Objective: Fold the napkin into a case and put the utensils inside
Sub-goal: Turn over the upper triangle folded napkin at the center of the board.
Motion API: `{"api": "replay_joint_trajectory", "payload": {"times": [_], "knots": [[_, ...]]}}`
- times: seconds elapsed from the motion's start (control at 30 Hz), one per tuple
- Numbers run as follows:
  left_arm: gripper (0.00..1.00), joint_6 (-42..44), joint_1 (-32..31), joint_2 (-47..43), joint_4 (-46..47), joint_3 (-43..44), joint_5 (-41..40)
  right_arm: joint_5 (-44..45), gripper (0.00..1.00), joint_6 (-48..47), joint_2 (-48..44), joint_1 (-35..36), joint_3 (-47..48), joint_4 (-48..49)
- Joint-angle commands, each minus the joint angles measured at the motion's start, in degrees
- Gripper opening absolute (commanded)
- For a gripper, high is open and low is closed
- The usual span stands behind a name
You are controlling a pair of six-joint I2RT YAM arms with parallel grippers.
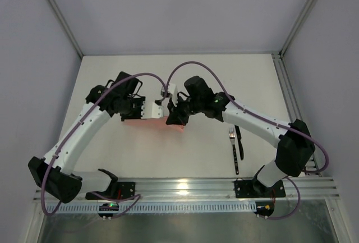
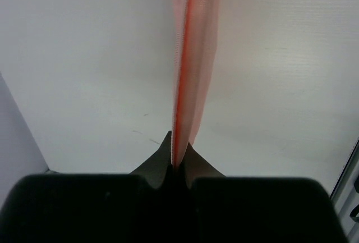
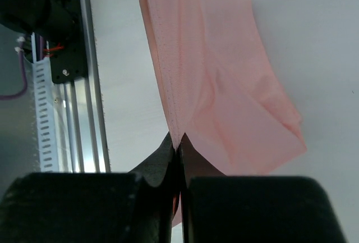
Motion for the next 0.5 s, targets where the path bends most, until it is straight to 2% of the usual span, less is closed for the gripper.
{"api": "replay_joint_trajectory", "payload": {"times": [0.0, 0.13, 0.27, 0.37, 0.47], "knots": [[0.0, 5.74, 3.78, -1.25, -16.77, 5.8, -1.72, 0.4, 0.04, 7.45, -1.39, 1.96, 4.53, -5.24], [0.0, 6.53, 7.21, -3.0, -18.45, 7.66, -4.89, 4.61, 0.04, 11.15, 1.25, 9.23, 9.01, -3.66], [0.0, 9.08, 11.51, -8.17, -17.05, 5.99, -9.81, 7.17, 0.04, 19.9, 5.38, 12.16, 13.49, 0.64], [0.0, 13.73, 14.93, -12.3, -14.5, 3.8, -14.73, 7.43, 0.04, 28.78, 7.66, 13.3, 12.54, 12.03], [0.0, 16.99, 17.84, -14.34, -12.48, 3.53, -18.25, 8.74, 0.04, 33.2, 11.35, 15.66, 15.41, 19.17]]}}
